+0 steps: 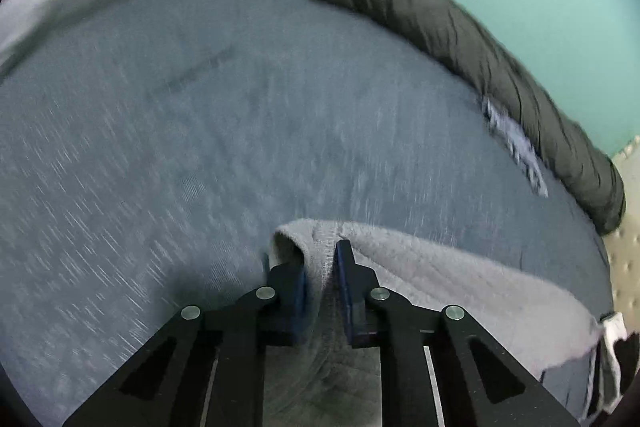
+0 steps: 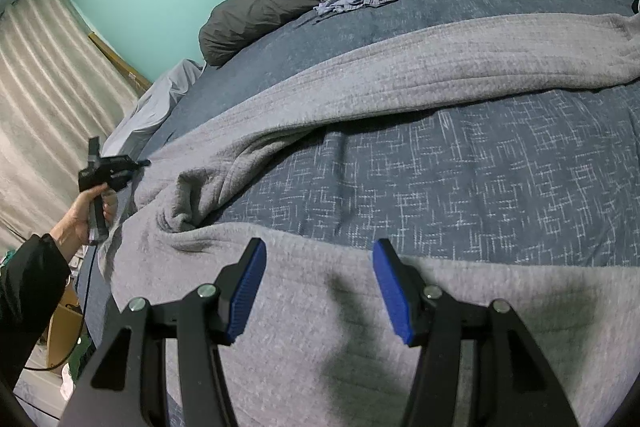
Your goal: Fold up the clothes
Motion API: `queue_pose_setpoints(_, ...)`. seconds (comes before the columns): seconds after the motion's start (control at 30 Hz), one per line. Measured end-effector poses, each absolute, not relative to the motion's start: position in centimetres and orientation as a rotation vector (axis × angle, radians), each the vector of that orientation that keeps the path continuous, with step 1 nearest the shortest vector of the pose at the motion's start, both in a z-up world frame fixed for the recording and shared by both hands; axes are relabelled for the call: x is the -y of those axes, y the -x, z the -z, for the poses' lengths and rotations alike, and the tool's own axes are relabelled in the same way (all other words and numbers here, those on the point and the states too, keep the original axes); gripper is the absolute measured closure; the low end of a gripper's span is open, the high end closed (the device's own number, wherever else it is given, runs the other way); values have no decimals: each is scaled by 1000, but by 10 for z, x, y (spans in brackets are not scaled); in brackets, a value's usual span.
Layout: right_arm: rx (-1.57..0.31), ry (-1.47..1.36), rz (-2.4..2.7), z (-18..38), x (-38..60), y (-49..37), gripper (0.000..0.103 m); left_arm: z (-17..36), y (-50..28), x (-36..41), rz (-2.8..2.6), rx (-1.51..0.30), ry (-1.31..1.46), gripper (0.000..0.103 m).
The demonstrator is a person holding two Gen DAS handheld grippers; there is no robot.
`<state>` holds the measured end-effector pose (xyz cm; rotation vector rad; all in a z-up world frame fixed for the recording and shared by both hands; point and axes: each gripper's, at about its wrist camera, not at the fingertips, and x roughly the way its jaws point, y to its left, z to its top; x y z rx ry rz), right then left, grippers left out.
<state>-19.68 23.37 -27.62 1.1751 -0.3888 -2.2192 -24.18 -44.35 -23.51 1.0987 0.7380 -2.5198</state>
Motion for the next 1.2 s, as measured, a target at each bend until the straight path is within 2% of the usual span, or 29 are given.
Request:
queue_pose_setpoints(0.2, 386, -1171, 2222, 276, -236, 196, 47, 198, 250, 466, 2472, -669, -1006, 89)
queue_pose_setpoints(0.43, 390, -1172, 2229, 275, -239, 198, 47, 218, 249, 474, 2388, -666, -1065, 87)
queue_pose_setpoints(0.5, 393, -1173, 2232, 275, -239, 198, 47, 224, 248, 477, 2364, -665, -1081, 80)
queue_pose_setpoints(0.53, 394, -1174, 2233, 275, -240, 198, 47, 227, 248, 478, 2352, -665, -1089, 73)
queue_pose_setpoints(0.57, 395, -1175, 2234, 275, -240, 199, 47, 229, 248, 479, 2340, -664, -1097, 58)
queue_pose_setpoints(0.6, 397, -1175, 2235, 275, -241, 199, 47, 232, 248, 480, 2328, -664, -1105, 50)
queue_pose_setpoints(0.63, 398, -1176, 2237, 275, -241, 199, 47, 235, 248, 482, 2316, -663, -1113, 49)
queue_pose_setpoints(0.9, 428, -1171, 2249, 272, -248, 201, 47, 217, 201, 450, 2356, -706, -1044, 48)
queue_pose_setpoints(1.2, 529, -1176, 2299, 267, -277, 211, 46, 242, 168, 338, 2488, -659, -1164, 46)
